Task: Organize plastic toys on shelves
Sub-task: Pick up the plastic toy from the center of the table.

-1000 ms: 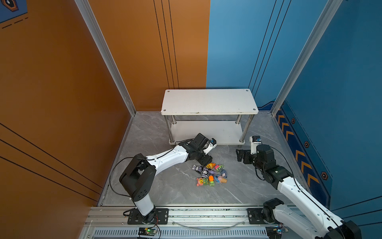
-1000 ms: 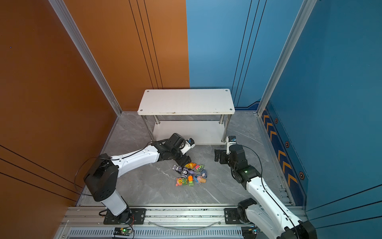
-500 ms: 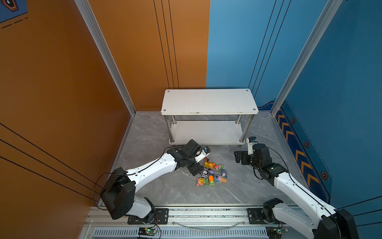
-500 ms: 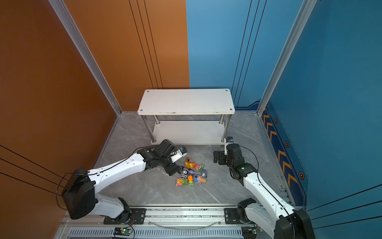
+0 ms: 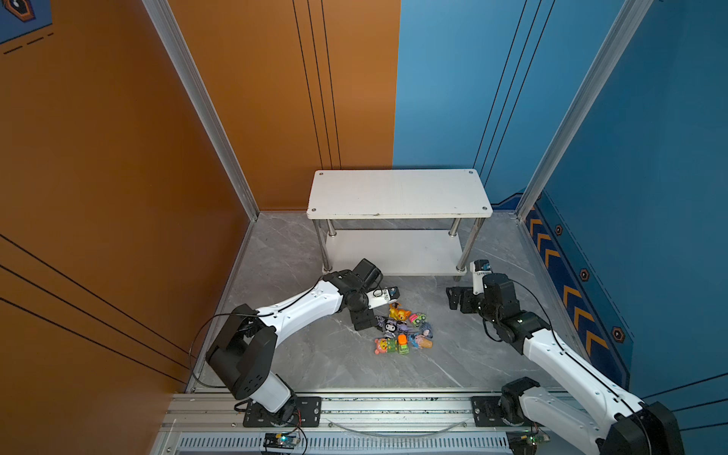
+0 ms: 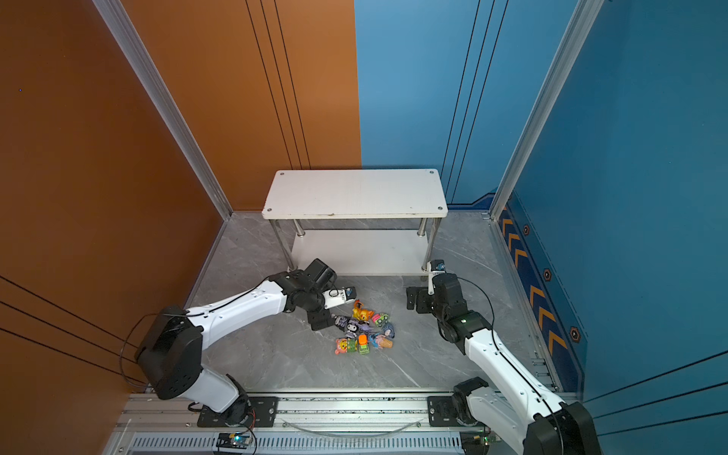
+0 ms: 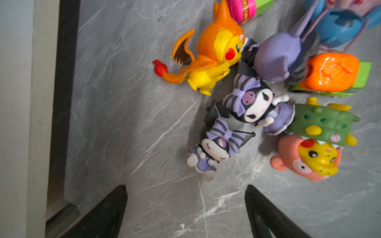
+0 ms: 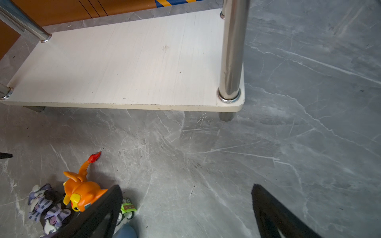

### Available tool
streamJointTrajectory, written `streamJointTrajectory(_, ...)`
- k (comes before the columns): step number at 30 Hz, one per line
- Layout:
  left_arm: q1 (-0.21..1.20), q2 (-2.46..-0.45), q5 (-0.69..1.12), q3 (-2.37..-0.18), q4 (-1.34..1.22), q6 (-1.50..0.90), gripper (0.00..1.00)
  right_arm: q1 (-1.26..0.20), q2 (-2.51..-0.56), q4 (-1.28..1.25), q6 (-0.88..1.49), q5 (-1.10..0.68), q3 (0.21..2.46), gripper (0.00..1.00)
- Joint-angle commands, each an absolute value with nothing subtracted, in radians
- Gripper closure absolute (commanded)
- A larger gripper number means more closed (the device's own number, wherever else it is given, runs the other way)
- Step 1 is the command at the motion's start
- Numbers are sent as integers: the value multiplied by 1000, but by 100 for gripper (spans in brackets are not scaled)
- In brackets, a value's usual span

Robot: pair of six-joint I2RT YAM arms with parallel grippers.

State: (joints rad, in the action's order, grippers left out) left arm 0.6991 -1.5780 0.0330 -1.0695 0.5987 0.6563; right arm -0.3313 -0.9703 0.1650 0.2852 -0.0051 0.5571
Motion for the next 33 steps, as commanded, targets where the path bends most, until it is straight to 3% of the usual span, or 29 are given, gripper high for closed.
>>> streamJointTrajectory(1,715,-1604,31,-1102,636,734,9,-321,-965,172,285,-2,564,1)
streamJointTrajectory(16,758,-1726,49,-1095,582,760,13,-310,-979,168,295,-8,561,1)
streamJointTrajectory(18,751,-1734,54,-1106,581,766,17,-308,-976,169,294,-7,560,1)
streamJointTrajectory(33,752,-1836,46,-1196,631,798,24,-302,-1003,156,301,-15,561,2)
